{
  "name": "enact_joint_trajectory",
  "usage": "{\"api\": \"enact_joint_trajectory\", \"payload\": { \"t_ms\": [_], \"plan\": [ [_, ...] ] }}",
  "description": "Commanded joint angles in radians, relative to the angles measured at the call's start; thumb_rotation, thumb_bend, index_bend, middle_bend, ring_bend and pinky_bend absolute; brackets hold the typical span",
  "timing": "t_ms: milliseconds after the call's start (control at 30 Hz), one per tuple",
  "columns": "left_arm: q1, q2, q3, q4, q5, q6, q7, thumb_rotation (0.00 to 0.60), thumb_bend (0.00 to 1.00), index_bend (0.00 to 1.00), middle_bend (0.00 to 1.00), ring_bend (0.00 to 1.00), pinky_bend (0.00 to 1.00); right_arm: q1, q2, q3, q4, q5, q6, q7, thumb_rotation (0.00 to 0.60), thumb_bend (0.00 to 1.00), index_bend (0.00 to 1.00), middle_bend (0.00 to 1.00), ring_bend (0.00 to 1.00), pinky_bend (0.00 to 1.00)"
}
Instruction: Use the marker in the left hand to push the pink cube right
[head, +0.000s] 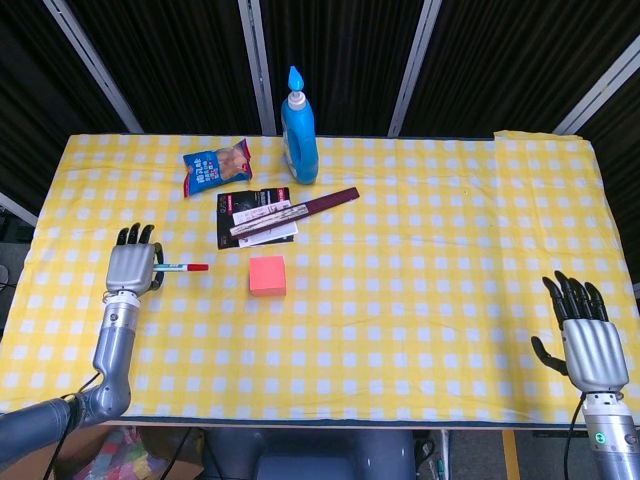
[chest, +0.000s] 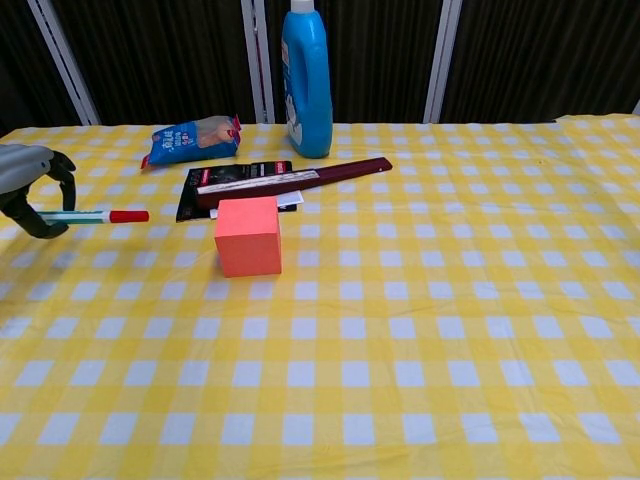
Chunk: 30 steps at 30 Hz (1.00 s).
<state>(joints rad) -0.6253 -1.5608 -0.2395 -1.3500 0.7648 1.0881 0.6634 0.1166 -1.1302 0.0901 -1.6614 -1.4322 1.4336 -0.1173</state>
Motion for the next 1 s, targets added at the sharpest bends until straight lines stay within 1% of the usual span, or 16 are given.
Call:
{"api": "enact_joint_trajectory", "payload": {
  "t_ms": [33, 267, 567, 867, 1000],
  "plan": [
    [-0.002, 0.006, 0.005, -0.010, -0.012, -0.003, 0.013, 0.600, 0.44, 0.57, 0.09, 0.00, 0.08, 0.001, 0.000, 0.001, -0.001, 0.000, 0.000, -0.001, 0.600, 0.38, 0.00, 0.00, 0.00, 0.00],
    [-0.026, -0.022, 0.008, -0.002, -0.032, -0.007, 0.036, 0.600, 0.44, 0.56, 0.09, 0.00, 0.08, 0.002, -0.001, 0.003, -0.003, 0.005, -0.002, -0.002, 0.600, 0.38, 0.00, 0.00, 0.00, 0.00],
    [-0.080, -0.102, 0.002, 0.033, -0.069, -0.013, 0.091, 0.600, 0.44, 0.57, 0.09, 0.00, 0.08, 0.003, 0.001, 0.004, -0.003, 0.004, -0.003, 0.003, 0.600, 0.38, 0.00, 0.00, 0.00, 0.00],
    [-0.165, -0.213, -0.042, 0.067, -0.148, 0.020, 0.195, 0.600, 0.44, 0.57, 0.10, 0.00, 0.08, 0.005, 0.004, 0.006, -0.006, 0.007, -0.008, 0.014, 0.600, 0.38, 0.00, 0.00, 0.00, 0.00],
    [-0.194, -0.258, -0.067, 0.065, -0.188, 0.027, 0.216, 0.600, 0.44, 0.58, 0.11, 0.00, 0.08, 0.006, 0.006, 0.006, -0.007, 0.008, -0.010, 0.019, 0.600, 0.38, 0.00, 0.00, 0.00, 0.00]
  ]
}}
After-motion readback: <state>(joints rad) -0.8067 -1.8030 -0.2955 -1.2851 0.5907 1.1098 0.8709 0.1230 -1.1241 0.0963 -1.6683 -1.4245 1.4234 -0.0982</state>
